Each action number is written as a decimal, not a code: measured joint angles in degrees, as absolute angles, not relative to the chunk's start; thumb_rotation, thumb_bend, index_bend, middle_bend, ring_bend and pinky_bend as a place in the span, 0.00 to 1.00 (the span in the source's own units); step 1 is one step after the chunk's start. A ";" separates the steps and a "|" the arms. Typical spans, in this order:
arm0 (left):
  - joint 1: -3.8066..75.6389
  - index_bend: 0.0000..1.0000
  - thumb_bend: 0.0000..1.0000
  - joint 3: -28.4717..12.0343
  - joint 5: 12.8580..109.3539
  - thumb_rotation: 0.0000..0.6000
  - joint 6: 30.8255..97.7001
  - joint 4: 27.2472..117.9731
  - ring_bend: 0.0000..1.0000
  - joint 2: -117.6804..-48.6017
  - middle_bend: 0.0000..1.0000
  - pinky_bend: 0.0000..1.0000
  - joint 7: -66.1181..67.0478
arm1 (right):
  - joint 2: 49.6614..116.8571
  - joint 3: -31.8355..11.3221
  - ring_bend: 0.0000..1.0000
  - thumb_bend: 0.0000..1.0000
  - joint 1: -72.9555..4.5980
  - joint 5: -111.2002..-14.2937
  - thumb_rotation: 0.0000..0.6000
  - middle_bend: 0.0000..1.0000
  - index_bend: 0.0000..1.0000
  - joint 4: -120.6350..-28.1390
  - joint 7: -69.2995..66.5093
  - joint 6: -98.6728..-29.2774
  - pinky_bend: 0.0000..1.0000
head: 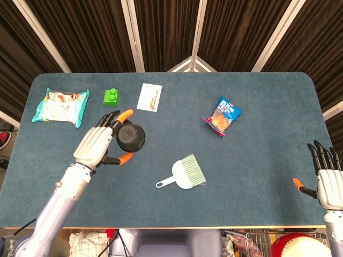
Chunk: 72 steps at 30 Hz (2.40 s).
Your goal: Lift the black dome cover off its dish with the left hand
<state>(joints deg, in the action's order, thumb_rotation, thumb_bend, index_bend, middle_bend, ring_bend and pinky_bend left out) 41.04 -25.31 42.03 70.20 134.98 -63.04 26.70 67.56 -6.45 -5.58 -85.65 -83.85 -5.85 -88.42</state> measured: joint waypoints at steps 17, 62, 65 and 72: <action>38.45 0.07 0.61 -14.64 41.54 1.00 63.13 114.36 0.00 -72.36 0.34 0.00 19.97 | 67.02 -5.72 0.11 0.21 -5.33 -87.00 1.00 0.01 0.00 -85.09 -7.55 -88.57 0.01; 34.26 0.09 0.60 -16.74 58.15 1.00 66.64 134.67 0.00 -60.68 0.34 0.00 13.12 | 66.31 -5.08 0.11 0.21 -5.14 -88.31 1.00 0.01 0.00 -86.85 -8.03 -88.61 0.01; 34.32 0.09 0.60 -14.97 55.71 1.00 64.37 130.87 0.00 -62.83 0.34 0.00 12.34 | 66.10 -5.03 0.11 0.21 -5.25 -88.27 1.00 0.01 0.00 -87.15 -7.86 -88.23 0.01; 35.60 0.09 0.60 -12.06 49.99 1.00 58.78 108.95 0.00 -73.44 0.33 0.00 9.95 | 67.20 -5.40 0.11 0.21 -6.18 -87.14 1.00 0.01 0.00 -85.96 -7.26 -86.37 0.01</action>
